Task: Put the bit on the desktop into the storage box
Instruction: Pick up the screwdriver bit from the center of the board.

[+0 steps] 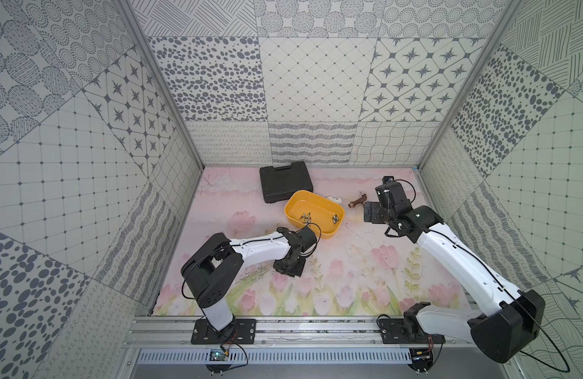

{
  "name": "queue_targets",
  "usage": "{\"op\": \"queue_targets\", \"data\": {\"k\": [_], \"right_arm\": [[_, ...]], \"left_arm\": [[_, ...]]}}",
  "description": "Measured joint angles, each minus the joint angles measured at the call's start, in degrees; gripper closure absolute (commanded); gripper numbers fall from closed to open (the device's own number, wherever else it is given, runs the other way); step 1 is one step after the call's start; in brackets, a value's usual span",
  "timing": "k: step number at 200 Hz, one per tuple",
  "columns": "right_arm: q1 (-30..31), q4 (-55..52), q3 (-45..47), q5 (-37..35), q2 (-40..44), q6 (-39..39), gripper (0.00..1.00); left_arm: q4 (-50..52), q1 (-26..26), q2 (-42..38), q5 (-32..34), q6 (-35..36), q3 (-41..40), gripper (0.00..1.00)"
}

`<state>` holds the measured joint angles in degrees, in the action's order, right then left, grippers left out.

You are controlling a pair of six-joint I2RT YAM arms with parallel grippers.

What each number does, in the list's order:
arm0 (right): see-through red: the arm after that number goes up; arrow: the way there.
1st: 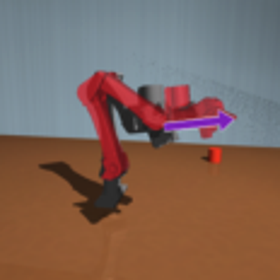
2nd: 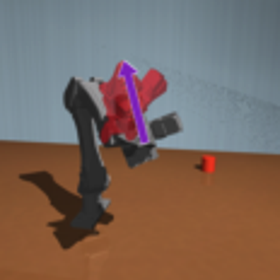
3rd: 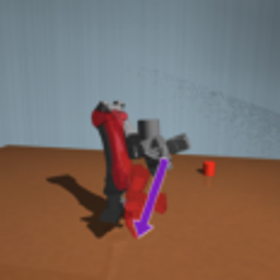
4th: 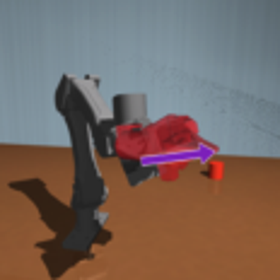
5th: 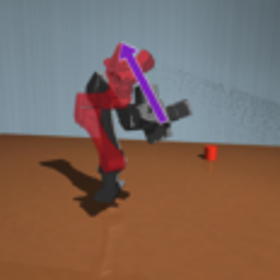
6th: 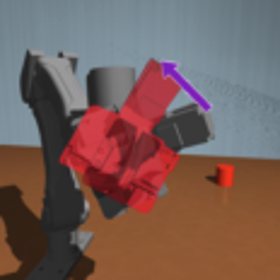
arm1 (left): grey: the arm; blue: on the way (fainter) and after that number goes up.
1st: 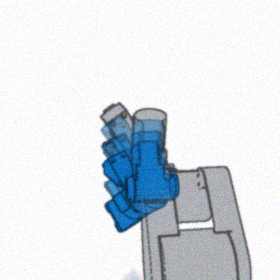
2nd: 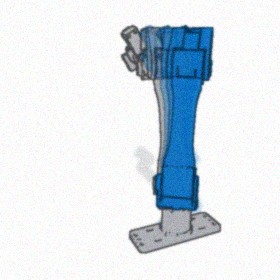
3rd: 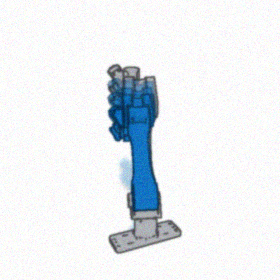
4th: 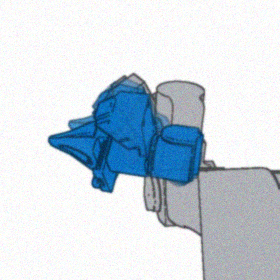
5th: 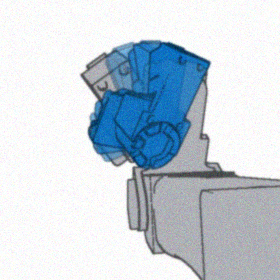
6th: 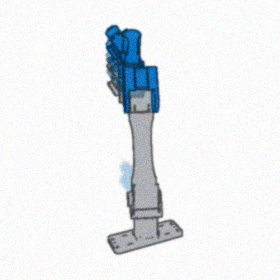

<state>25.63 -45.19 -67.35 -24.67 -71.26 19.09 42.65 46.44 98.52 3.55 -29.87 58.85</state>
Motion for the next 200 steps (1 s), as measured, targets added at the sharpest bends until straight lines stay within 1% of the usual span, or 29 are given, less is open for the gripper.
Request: {"op": "queue_targets", "data": {"k": [49,86,151,200], "right_arm": [[-0.3,0.0,0.2,0.0,0.8,0.0,0.03],[-0.3,0.0,0.4,0.0,0.8,0.0,0.03],[-0.3,0.0,0.8,0.0,1.9,0.0,0.03],[-0.4,0.1,0.9,0.0,2.7,0.0,0.03]], "left_arm": [[0.1,0.0,-3.3,0.0,0.3,0.2,0.91],[0.5,0.0,-5.9,0.2,1.4,2.3,0.91],[2.9,-1.2,-7.3,2.3,5.6,10.3,0.93],[3.4,-5.2,-6.6,2.6,9.7,17.0,0.93]]}}
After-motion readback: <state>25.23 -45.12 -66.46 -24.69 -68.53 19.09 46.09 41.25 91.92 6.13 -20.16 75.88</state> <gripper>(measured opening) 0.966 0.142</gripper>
